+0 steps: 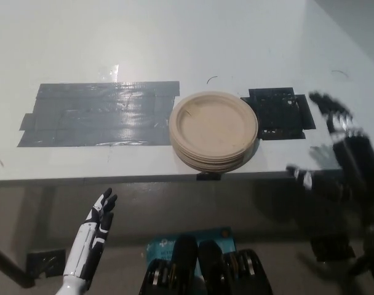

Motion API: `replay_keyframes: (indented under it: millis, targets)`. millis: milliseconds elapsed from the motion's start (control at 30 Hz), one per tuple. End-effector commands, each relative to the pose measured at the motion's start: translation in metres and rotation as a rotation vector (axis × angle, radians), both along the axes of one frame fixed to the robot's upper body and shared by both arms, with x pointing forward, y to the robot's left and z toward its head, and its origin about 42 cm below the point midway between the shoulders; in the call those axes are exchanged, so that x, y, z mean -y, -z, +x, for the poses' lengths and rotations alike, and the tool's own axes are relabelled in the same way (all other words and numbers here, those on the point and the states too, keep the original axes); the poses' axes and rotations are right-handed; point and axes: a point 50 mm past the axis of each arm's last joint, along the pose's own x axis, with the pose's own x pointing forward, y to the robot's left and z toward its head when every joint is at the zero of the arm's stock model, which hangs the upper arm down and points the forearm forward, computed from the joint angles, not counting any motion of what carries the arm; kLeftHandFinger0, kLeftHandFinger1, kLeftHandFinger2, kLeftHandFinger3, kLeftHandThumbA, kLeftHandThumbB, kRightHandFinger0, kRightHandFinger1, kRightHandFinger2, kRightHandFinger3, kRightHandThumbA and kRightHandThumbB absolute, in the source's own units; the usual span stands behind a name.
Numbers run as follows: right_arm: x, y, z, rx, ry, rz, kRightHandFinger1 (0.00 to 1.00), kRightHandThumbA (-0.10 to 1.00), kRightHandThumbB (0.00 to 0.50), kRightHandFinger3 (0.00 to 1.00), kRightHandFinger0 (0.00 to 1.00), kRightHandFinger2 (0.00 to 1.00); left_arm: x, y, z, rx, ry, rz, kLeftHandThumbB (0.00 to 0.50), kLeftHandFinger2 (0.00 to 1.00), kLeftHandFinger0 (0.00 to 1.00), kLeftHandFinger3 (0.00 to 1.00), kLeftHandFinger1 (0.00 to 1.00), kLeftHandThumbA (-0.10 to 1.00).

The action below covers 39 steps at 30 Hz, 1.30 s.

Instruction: A stack of plates is kept in the middle of the desk close to the robot and the robot grabs the stack with its right hand, picks it up and hands it to a person.

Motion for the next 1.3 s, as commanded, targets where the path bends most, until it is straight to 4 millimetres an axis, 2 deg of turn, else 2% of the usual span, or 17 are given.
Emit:
replay_keyframes:
  millis: [0,100,233,267,400,633,1267]
  targets:
    - [-0.004,-0.023,0.029,0.057,-0.006,-0.172,1.00,0.98,0.431,1.00,1.00,1.00,0.001,-0.012,0.002,0.068,0.007,0.011,0.000,1.00,1.00,1.00,1.00,1.00]
    - [-0.009,-0.028,0.051,0.060,-0.010,-0.272,1.00,1.00,0.465,1.00,1.00,1.00,0.002,-0.012,0.004,0.072,0.007,0.016,0.000,1.00,1.00,1.00,1.00,1.00]
    - [-0.020,-0.030,0.063,0.037,-0.019,-0.349,1.00,0.98,0.462,1.00,1.00,1.00,0.002,-0.012,0.004,0.066,0.013,0.006,0.000,1.00,1.00,1.00,1.00,1.00]
    - [-0.024,-0.030,0.067,0.046,-0.026,-0.379,1.00,0.97,0.480,1.00,1.00,1.00,0.002,-0.012,0.004,0.068,0.013,0.006,0.000,1.00,1.00,1.00,1.00,1.00]
    - [-0.034,-0.026,0.075,0.040,-0.045,-0.439,1.00,0.96,0.500,1.00,1.00,1.00,0.001,-0.012,0.004,0.063,0.010,0.013,0.000,1.00,1.00,1.00,1.00,1.00]
    - [-0.048,-0.020,0.083,0.013,-0.091,-0.525,1.00,0.95,0.500,1.00,1.00,1.00,0.002,-0.014,0.006,0.073,0.013,0.007,0.000,1.00,1.00,1.00,1.00,1.00]
    - [-0.050,-0.003,0.091,-0.054,-0.116,-0.624,1.00,0.97,0.500,1.00,1.00,1.00,0.003,-0.017,0.012,0.081,0.021,-0.002,0.001,1.00,1.00,1.00,1.00,1.00]
